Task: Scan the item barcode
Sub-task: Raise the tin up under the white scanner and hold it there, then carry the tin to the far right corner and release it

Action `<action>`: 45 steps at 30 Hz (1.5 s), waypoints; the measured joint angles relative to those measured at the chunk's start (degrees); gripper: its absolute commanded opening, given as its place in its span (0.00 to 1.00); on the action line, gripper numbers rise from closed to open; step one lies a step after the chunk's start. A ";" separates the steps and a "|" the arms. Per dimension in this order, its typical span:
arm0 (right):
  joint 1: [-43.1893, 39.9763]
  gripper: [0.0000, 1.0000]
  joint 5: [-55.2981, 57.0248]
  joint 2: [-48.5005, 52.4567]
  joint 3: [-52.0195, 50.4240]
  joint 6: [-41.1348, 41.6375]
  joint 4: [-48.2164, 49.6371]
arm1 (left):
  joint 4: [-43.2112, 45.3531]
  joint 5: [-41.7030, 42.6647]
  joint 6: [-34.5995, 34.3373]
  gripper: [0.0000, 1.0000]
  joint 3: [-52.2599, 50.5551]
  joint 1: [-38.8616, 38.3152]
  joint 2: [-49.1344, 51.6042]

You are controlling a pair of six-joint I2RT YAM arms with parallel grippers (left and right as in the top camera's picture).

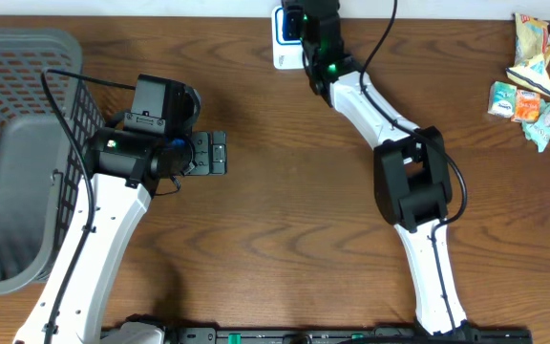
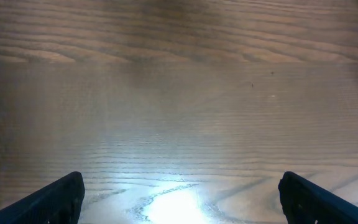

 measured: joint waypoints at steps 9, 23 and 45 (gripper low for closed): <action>0.85 0.48 -0.22 0.00 0.00 -0.13 2.21 | 0.00 0.00 0.00 0.98 0.00 0.00 0.00; -1.86 0.47 0.17 -0.35 0.00 -2.56 -3.48 | 0.02 0.02 0.00 0.98 0.00 0.00 0.00; -34.49 0.53 0.37 -13.40 0.07 -5.09 -46.21 | 0.00 0.00 0.00 0.98 0.00 0.00 0.00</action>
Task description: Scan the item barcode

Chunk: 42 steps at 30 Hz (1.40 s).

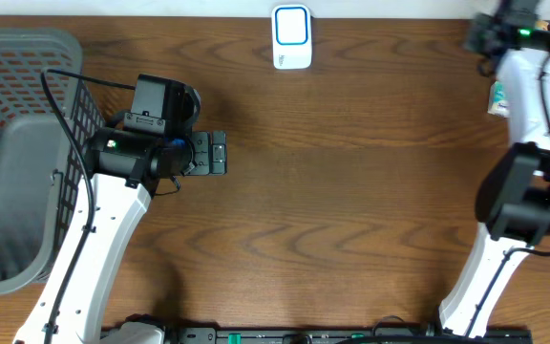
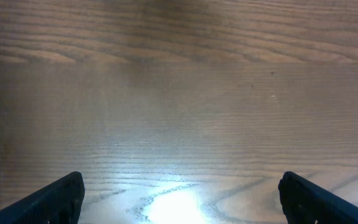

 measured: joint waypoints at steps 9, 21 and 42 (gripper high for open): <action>-9.92 0.94 -0.24 0.00 0.00 -0.70 -5.25 | 0.00 0.00 0.00 0.98 0.00 0.00 0.00; -12.17 0.99 -9.11 0.00 0.00 -1.01 -9.31 | 0.00 0.00 0.00 0.97 0.00 0.00 0.00; -4.35 0.99 -31.43 -21.00 0.02 3.89 -30.91 | 0.02 0.02 0.00 0.98 0.00 0.00 0.00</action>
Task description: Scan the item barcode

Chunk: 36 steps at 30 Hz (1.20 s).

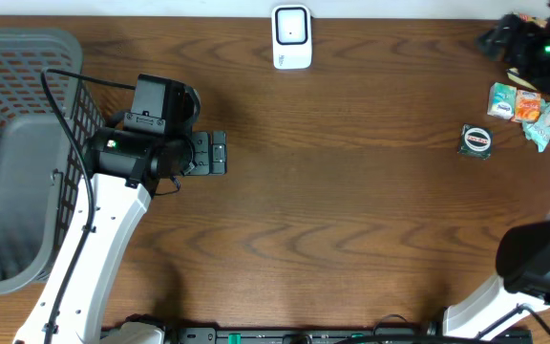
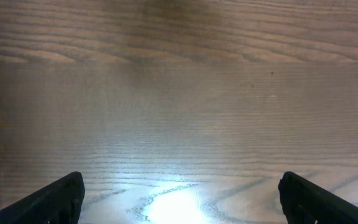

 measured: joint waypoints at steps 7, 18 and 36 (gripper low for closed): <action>9.33 0.97 0.63 -3.23 0.00 -0.07 -4.07 | -0.02 -0.02 0.00 0.98 0.00 0.00 0.00; 21.11 0.96 8.83 -9.40 0.00 -0.09 -8.04 | -0.02 -0.02 0.00 0.98 0.00 0.00 0.00; 23.76 0.97 10.69 -20.31 -9.16 -0.09 -6.03 | -0.02 -0.02 0.00 0.97 0.00 0.00 0.00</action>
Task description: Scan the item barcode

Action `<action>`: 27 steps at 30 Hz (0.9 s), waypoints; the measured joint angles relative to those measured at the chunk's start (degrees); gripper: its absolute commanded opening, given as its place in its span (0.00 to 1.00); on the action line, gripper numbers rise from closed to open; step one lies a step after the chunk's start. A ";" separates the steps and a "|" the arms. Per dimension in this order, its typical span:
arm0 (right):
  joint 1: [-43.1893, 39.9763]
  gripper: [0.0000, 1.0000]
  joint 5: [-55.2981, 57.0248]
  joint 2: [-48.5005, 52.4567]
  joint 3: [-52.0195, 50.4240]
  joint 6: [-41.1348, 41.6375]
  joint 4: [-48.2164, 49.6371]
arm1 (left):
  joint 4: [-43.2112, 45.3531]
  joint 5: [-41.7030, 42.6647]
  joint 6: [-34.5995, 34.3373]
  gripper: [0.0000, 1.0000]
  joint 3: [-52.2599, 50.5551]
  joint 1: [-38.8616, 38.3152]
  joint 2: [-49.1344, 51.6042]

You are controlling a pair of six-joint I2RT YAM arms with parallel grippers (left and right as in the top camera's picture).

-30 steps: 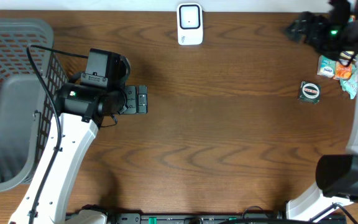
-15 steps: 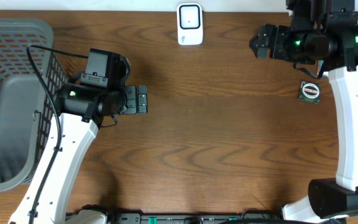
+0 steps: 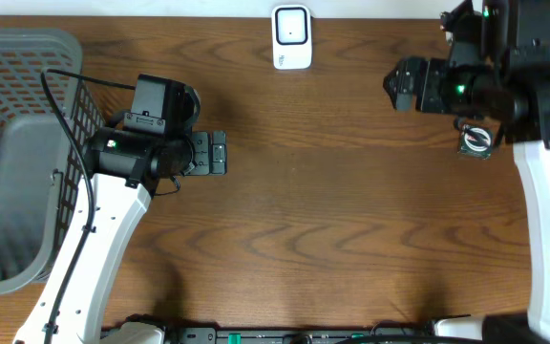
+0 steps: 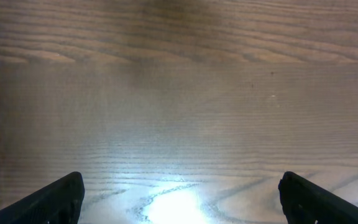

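A small round black-and-silver item (image 3: pixel 475 141) lies on the wooden table at the right, partly under my right arm. The white scanner (image 3: pixel 291 36) with its blue-rimmed window stands at the back middle. My right gripper (image 3: pixel 399 84) hangs left of the item and points left, toward the table's middle; its jaws do not show clearly. At the left, my left gripper (image 3: pixel 216 153) is open over bare wood. The left wrist view shows the left gripper (image 4: pixel 180 193) with fingers (image 4: pixel 55 199) wide apart and nothing between them.
A grey mesh basket (image 3: pixel 17 57) fills the far left, close to my left arm. My right arm (image 3: pixel 542 191) runs down the right edge and covers the back right corner. A bright glare patch (image 4: pixel 179 202) lies on the wood under the left wrist.
My right arm has come in from the back right corner; its gripper is now left of the round item and the arm covers the snack packets. The item and my left arm have not moved.
My right gripper was first at the scanner at the back. Then it was at the back right corner by the snack packets. Then the round item lay on the table left of the packets. Now the gripper is left of it. The left arm stayed still throughout.
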 measured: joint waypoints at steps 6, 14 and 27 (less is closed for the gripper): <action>-0.02 0.99 0.22 -10.69 -13.66 0.00 9.42 | 0.02 0.00 0.00 0.98 0.00 0.00 0.00; -0.02 0.99 0.22 -19.19 -28.50 -0.04 16.33 | 0.02 0.00 0.00 0.98 0.00 0.00 0.00; -0.02 0.99 0.22 -19.21 -32.06 -0.02 18.12 | 0.00 0.00 0.00 0.98 0.00 0.00 0.00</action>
